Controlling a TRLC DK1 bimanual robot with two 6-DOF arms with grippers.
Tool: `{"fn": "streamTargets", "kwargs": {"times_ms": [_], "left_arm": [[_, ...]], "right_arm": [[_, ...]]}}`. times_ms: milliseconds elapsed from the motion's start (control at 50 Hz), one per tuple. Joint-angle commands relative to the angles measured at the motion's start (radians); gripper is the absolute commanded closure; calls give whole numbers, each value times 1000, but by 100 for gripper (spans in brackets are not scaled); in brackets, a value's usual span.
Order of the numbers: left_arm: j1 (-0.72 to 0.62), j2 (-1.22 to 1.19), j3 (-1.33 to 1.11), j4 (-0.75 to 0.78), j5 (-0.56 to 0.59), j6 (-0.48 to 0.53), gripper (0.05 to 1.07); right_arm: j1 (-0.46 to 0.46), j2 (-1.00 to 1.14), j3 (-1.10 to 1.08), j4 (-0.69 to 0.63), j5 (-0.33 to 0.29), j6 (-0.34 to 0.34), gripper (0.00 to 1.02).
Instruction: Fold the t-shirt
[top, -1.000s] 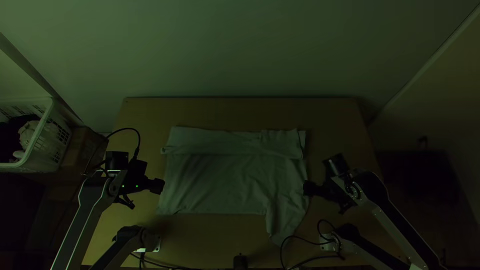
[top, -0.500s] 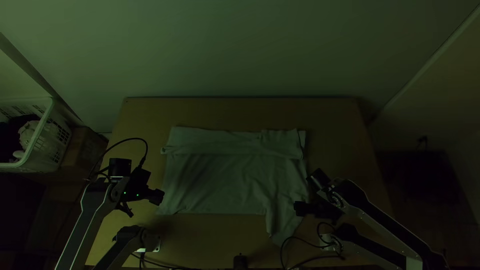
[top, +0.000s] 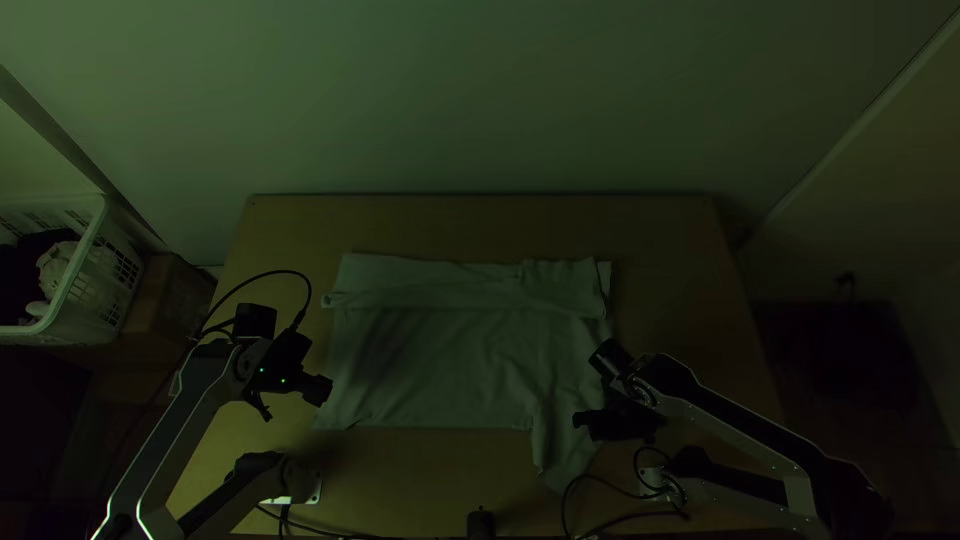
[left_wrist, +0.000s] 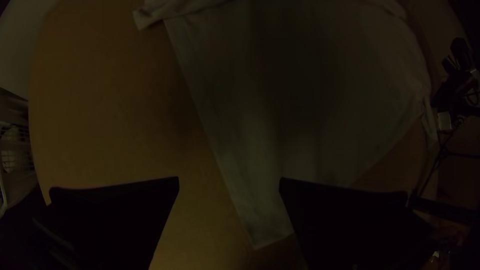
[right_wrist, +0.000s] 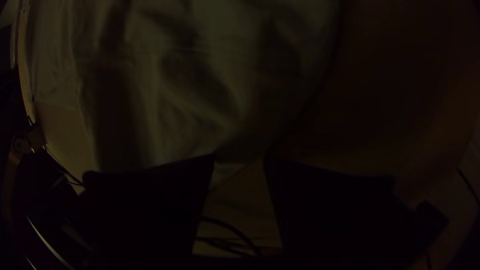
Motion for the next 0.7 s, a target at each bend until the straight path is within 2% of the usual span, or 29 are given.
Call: {"fn": "streamTargets", "kwargs": {"times_ms": [0, 240, 440, 680], "left_arm": [[6, 31, 1, -20, -49, 36, 11], [28, -19, -29, -97, -79, 222, 11], [26, 61, -11, -204, -97, 255, 11], [-4, 78, -17, -206, -111, 297, 11]], "right_arm": [[22, 15, -16, 13, 22, -37, 99], [44, 54, -10, 30, 37, -46, 99], [44, 49, 1, 31, 60, -45, 100], [44, 46, 6, 39, 68, -37, 100]]}}
